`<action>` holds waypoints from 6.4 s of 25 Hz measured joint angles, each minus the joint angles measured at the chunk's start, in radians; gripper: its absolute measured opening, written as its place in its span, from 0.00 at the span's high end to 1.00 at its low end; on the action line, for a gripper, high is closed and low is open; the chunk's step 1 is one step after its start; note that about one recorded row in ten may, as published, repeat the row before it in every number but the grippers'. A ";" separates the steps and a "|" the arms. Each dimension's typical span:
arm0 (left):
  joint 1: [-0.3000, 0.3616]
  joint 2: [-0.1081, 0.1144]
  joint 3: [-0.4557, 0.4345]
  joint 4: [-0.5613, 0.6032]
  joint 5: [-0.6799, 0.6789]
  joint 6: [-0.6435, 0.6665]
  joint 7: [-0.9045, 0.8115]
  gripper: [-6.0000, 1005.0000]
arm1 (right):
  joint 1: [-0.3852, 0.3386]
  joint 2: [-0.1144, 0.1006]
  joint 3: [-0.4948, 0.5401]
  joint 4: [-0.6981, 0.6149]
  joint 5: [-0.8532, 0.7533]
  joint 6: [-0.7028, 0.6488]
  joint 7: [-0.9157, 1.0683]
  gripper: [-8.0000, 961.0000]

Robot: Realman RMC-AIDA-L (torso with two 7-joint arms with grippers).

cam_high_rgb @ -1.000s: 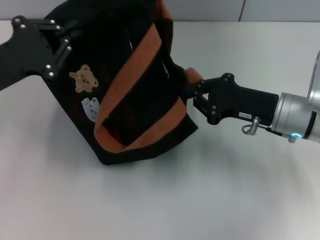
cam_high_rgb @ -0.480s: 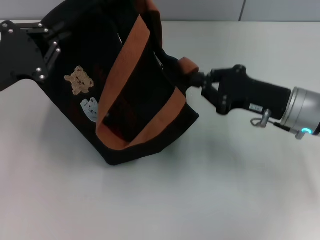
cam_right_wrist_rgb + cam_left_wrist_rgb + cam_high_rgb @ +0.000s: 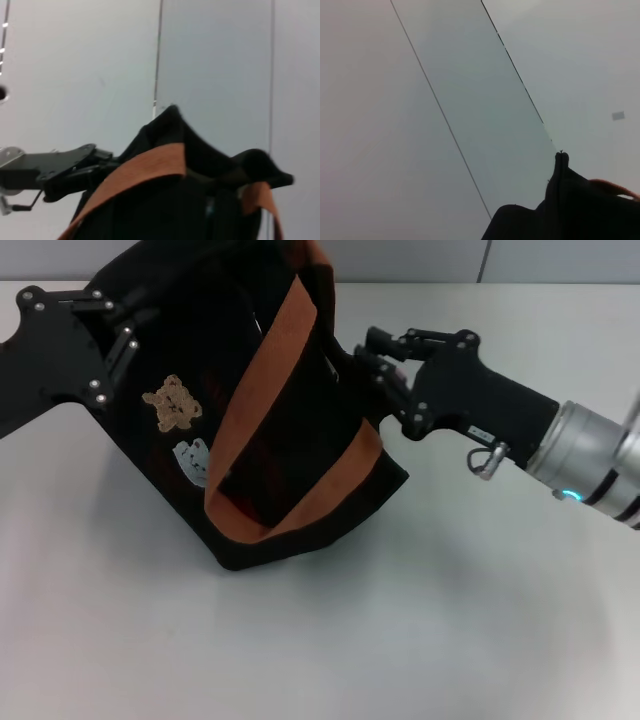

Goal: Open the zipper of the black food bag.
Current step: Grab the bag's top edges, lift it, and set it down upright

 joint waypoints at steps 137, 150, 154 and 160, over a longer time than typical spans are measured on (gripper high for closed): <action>-0.070 -0.003 0.055 -0.069 -0.010 0.026 -0.026 0.93 | 0.033 0.000 0.568 0.323 -0.348 0.397 -1.004 0.75; -0.072 -0.002 0.048 -0.085 -0.024 0.025 -0.017 0.93 | 0.015 0.000 0.570 0.323 -0.348 0.396 -1.012 0.99; -0.062 0.001 0.047 -0.102 -0.062 0.023 -0.017 0.93 | -0.004 0.000 0.574 0.318 -0.345 0.391 -1.013 0.99; -0.049 0.002 0.041 -0.104 -0.083 0.018 -0.017 0.93 | -0.030 0.000 0.589 0.311 -0.344 0.388 -1.013 0.99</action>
